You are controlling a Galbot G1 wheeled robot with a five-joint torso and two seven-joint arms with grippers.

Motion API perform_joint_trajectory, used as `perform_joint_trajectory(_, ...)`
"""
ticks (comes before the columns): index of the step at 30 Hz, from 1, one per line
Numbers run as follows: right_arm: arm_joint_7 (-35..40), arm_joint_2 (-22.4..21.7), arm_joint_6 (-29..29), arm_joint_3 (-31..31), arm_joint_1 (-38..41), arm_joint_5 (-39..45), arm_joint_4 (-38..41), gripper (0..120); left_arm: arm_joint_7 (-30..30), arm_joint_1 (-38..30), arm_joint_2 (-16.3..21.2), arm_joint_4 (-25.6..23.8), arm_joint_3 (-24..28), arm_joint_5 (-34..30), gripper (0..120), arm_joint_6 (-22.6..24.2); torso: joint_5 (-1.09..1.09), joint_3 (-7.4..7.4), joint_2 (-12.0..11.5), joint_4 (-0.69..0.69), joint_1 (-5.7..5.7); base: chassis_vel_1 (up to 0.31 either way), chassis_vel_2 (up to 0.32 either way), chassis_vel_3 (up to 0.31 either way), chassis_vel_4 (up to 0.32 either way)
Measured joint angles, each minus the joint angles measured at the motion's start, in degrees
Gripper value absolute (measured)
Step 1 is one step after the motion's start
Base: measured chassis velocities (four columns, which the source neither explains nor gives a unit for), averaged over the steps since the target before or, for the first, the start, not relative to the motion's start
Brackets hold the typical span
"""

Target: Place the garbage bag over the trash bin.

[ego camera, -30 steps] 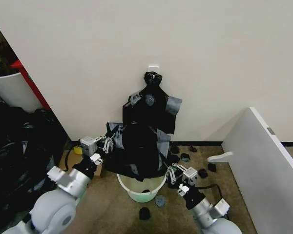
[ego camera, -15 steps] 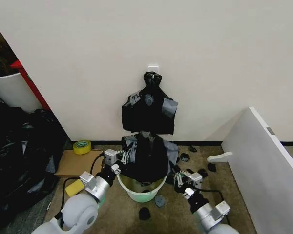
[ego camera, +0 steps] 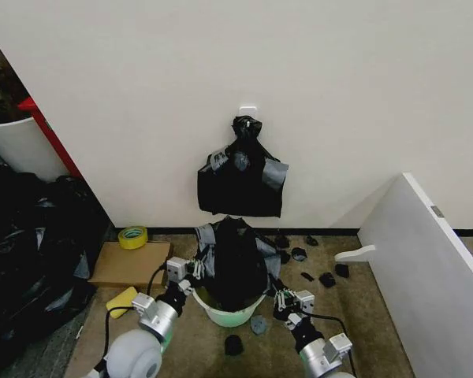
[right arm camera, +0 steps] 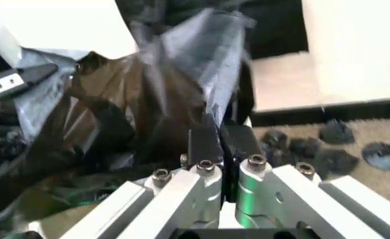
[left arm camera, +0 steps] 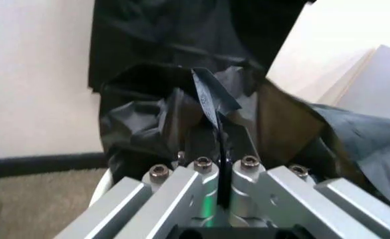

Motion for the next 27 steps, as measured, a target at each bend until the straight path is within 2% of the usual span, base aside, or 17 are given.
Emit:
perform_joint_trajectory(5,1.35,-0.06,-1.13,0.18,-1.0,-0.12,0.51,0,-3.06,1.78,1.03,-1.06,-1.72,-0.4,0,1.65,0.01,0.0,0.0,0.01,0.0,0.0,0.0,0.0,0.0)
perform_joint_trajectory(13,3.62,0.1,-3.39,-1.57,-1.59,-3.21,-0.19,0,-5.09,9.67,2.74,-4.79,-6.9,-0.16,0,3.31,0.01,0.0,0.0,0.02,0.0,0.0,0.0,0.0,0.0)
perform_joint_trajectory(27,7.16,1.29,-6.28,-3.19,-0.68,-5.73,-2.93,0,-5.03,14.1,2.93,-2.24,-8.64,1.34,0,4.11,0.0,0.0,0.0,0.0,0.0,0.0,0.0,0.0,0.0)
